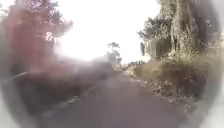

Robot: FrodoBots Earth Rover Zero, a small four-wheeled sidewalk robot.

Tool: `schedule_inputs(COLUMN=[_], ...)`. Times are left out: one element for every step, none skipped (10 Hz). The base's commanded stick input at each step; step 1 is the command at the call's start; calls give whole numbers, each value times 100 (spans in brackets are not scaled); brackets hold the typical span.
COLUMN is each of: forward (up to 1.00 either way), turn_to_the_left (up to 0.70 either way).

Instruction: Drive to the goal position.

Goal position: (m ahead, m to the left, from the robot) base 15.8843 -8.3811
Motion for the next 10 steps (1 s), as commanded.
schedule_inputs(forward=[50, 50, 50, 50, 50, 50, 50, 50, 50, 50], turn_to_the_left=[0, 0, 0, -24, -50, -50, -50, -50, -50, -50])
